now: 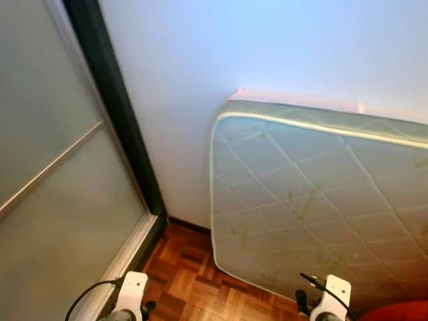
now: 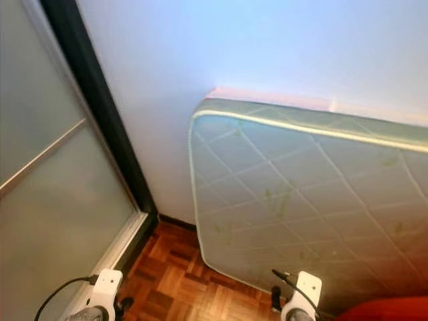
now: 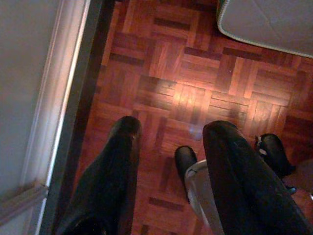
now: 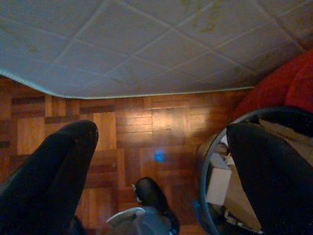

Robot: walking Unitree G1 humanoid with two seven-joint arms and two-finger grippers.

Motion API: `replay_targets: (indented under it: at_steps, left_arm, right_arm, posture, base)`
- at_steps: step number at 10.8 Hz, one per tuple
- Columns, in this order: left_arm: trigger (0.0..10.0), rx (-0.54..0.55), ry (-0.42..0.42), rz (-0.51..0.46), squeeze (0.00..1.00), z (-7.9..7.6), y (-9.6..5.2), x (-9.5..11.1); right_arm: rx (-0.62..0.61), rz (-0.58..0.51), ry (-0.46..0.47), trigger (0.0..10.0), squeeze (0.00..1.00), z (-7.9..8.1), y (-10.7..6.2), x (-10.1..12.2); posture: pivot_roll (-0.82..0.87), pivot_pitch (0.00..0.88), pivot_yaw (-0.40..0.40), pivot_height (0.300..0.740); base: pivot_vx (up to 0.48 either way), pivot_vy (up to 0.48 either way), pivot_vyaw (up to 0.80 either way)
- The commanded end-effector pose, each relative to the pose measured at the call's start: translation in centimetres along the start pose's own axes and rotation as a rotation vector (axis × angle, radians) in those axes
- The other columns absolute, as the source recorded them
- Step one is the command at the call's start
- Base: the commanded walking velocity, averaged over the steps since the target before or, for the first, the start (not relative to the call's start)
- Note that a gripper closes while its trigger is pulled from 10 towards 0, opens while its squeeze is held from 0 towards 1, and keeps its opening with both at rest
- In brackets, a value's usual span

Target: Clean up the room

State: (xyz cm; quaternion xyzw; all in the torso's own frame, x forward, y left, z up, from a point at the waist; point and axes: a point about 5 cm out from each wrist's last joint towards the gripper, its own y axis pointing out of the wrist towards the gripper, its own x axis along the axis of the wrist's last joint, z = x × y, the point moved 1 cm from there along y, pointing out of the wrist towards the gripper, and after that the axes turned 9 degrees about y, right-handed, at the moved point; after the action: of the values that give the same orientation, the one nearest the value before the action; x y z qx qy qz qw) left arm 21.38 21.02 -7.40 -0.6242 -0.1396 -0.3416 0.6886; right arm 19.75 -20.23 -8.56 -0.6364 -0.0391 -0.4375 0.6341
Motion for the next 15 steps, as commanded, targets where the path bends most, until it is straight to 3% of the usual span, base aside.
replay_targets:
  at_steps: [1,3,4,5,7,9,15]
  left_arm:
    - [10.0,0.005,0.007,0.008,0.0,0.3,-0.1,-0.4]
    - [10.0,0.002,0.006,0.027,0.0,0.3,-0.2,-0.6]
    - [10.0,-0.012,0.019,0.022,0.0,-0.7,0.4,0.9]
    - [10.0,-0.012,0.035,0.053,0.0,-1.7,0.6,0.9]
    - [10.0,0.007,0.004,0.178,0.0,-1.1,-0.9,-4.3]
    - [10.0,0.013,-0.005,0.224,0.0,-1.2,-1.5,-6.1]
    - [10.0,0.007,0.01,0.23,0.0,-1.3,-1.7,-6.6]
  right_arm:
    - [-0.003,-0.002,0.0,10.0,0.0,0.1,0.0,-0.1]
    - [-0.006,0.007,-0.023,10.0,0.0,0.0,0.0,-0.2]
    - [-0.017,0.04,-0.052,10.0,0.0,-0.1,-0.1,-0.6]
    - [-0.046,0.085,-0.068,10.0,0.0,-0.4,-0.1,-1.1]
    - [-0.063,0.125,-0.078,10.0,0.0,-0.6,-0.2,-1.5]
    - [-0.065,0.124,-0.074,10.0,0.0,-0.6,-0.1,-1.5]
    - [-0.056,0.098,-0.09,10.0,0.0,-0.5,-0.1,-1.1]
  posture:
    - [-0.07,0.0,0.055,0.74]
    - [-0.06,0.0,0.062,0.74]
    - [-0.06,0.0,0.062,0.74]
    - [-0.05,0.0,0.058,0.74]
    - [-0.04,0.0,0.05,0.74]
    - [-0.04,0.0,0.048,0.74]
    - [-0.03,0.0,0.035,0.74]
  base:
    - [0.0,0.0,-0.79]
    - [0.0,0.0,-0.79]
    - [0.0,0.0,-0.78]
    - [0.0,0.0,-0.78]
    - [0.0,0.0,-0.78]
    - [0.0,0.0,-0.77]
    - [0.0,0.0,-0.77]
